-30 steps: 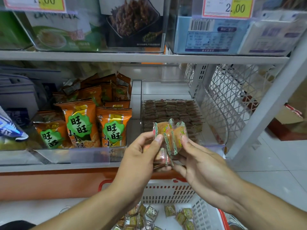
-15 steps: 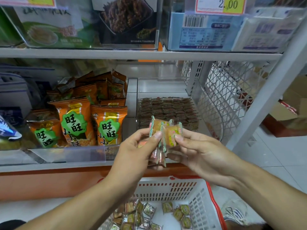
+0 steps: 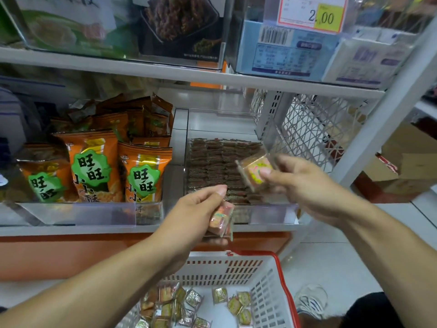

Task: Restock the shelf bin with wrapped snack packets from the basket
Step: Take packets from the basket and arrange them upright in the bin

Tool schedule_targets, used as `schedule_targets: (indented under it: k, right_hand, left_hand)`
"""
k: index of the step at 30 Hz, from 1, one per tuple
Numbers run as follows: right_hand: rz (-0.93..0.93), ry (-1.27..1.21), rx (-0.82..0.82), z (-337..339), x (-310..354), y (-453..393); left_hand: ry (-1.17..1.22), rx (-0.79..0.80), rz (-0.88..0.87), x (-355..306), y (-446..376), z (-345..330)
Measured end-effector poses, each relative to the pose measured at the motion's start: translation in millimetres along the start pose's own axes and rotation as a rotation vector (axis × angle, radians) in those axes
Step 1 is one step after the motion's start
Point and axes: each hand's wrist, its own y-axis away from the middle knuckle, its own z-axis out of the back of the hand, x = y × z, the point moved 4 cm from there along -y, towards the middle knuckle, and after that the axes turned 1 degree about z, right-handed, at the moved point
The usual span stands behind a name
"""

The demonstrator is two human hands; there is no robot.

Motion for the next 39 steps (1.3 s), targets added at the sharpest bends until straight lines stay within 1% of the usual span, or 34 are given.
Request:
schedule_targets:
  k: [1,2,3,4,6,8,9,12,17,20,22,24,26,28,29,30,31,32,33,34,35,36,37,39]
  right_hand:
    - [0.092,0.367,-0.117,14.4,7.6,-5.5]
    - [0.181,0.78,-0.183,25.0,13.1,-11.7]
    - [0.241,1.126,-0.192,29.9,14.6,-17.6]
    - [0.258,1.363,-0.162,31.8,11.9,-23.4]
    - [0.206,1.645,-0.063,29.0,-1.2,-34.6]
    - [0.14,1.81,0.023,21.4,-16.3,-44.8]
    - [0.107,1.847,0.049,17.0,-21.4,-48.7]
    - [-0.007,1.896,0.124,9.0,-33.4,-58.9]
    - [-0.253,1.997,0.163,9.7,-44.1,-71.6]
    - [-0.352,2.089,0.212,15.5,-54.5,-79.4]
    - [-0.355,2.088,0.196,18.4,-62.3,-85.0]
    - [-0.309,2.027,0.114,18.6,-64.7,-90.3]
    - [-0.273,1.962,0.063,16.8,-64.3,-93.1]
    - [-0.239,1.966,0.046,15.1,-60.0,-90.1]
    - [-0.204,1.984,0.032,13.2,-53.7,-85.5]
    - [-0.122,1.999,-0.002,9.7,-44.1,-80.1]
    - [0.01,1.972,-0.059,4.6,-32.5,-74.6]
    - [0.181,1.875,-0.132,-1.9,-19.3,-67.4]
    - [0.332,1.654,-0.212,-7.4,-5.9,-56.7]
    - [0.394,1.326,-0.253,-12.6,6.0,-44.1]
    - [0.366,0.968,-0.225,-18.4,11.6,-32.5]
    - [0.293,0.701,-0.141,-26.0,10.8,-22.5]
    - [0.225,0.548,-0.046,-35.3,7.1,-12.7]
    - [0.128,0.383,0.111,-48.3,-6.2,1.1]
  left_hand:
    - [0.035,-0.031,0.02,1.0,-2.7,0.3]
    - [0.069,-0.053,0.039,1.7,-4.8,1.0]
    - [0.101,-0.067,0.052,1.7,-7.0,1.5]
    - [0.125,-0.072,0.06,1.3,-8.9,2.2]
    - [0.145,-0.076,0.067,-0.2,-11.7,2.3]
    - [0.146,-0.085,0.074,-0.5,-13.7,2.0]
    - [0.143,-0.089,0.079,-0.1,-14.2,1.9]
    - [0.133,-0.097,0.09,0.4,-14.2,1.8]
    - [0.111,-0.11,0.096,0.2,-15.8,5.5]
    - [0.123,-0.11,0.088,1.7,-17.5,8.1]
    - [0.128,-0.102,0.082,1.9,-17.9,7.9]
    - [0.141,-0.099,0.084,1.5,-18.6,6.6]
    - [0.197,-0.112,0.095,0.7,-18.2,6.2]
    - [0.271,-0.112,0.092,-1.0,-15.7,6.2]
    - [0.304,-0.109,0.083,-2.4,-14.0,6.2]
    - [0.334,-0.104,0.071,-4.6,-12.4,6.2]
    - [0.356,-0.098,0.058,-7.1,-10.8,6.0]
    - [0.363,-0.09,0.043,-9.9,-9.7,5.3]
    - [0.353,-0.083,0.025,-12.5,-7.9,4.8]
    - [0.337,-0.072,0.005,-15.2,-6.4,4.3]
    - [0.322,-0.058,-0.018,-17.4,-5.0,4.2]
    - [0.309,-0.036,-0.045,-19.2,-3.4,4.3]
    - [0.289,-0.011,-0.077,-21.0,-1.5,4.1]
    - [0.223,0.027,-0.159,-24.8,2.5,4.7]
